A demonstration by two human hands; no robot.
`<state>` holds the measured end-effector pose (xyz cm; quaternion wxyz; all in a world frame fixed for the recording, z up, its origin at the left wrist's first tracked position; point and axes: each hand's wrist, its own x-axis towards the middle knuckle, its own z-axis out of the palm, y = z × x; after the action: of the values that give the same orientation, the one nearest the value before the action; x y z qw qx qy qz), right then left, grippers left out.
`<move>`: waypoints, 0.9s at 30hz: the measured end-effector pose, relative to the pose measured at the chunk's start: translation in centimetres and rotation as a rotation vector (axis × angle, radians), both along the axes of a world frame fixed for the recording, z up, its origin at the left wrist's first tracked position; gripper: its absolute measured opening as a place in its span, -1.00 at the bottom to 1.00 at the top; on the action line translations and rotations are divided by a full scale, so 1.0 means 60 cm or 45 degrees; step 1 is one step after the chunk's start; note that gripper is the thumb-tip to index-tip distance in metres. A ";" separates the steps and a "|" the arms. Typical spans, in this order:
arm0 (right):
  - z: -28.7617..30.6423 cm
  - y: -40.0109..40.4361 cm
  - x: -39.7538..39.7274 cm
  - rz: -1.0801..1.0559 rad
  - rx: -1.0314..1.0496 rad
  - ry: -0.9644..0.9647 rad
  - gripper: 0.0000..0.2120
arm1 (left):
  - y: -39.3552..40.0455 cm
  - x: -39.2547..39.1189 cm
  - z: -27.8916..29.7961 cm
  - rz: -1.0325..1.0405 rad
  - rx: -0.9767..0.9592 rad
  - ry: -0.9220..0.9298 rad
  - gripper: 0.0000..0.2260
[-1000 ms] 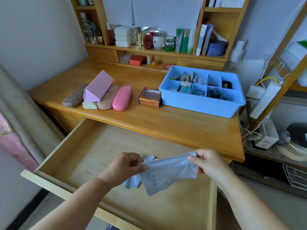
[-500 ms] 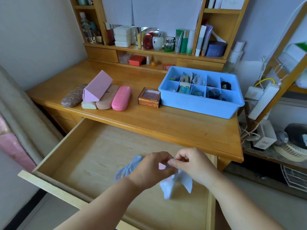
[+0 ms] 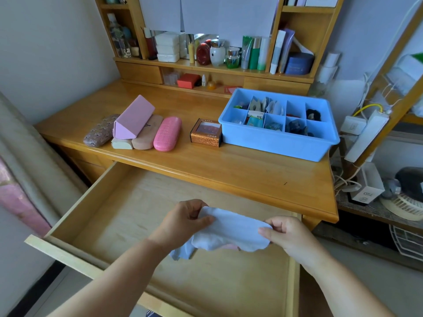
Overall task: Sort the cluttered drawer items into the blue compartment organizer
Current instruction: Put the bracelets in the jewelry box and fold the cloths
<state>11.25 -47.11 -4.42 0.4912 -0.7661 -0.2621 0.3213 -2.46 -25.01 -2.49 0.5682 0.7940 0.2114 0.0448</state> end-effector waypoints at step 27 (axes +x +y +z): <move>-0.129 0.036 -0.031 -0.144 -0.268 0.102 -0.83 | 0.034 -0.014 -0.130 -0.062 0.380 0.357 -0.79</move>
<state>9.41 -44.94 -12.19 0.4354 -0.8135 -0.1633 0.3492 -3.31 -22.99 -10.28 0.4103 0.8726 0.2603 -0.0490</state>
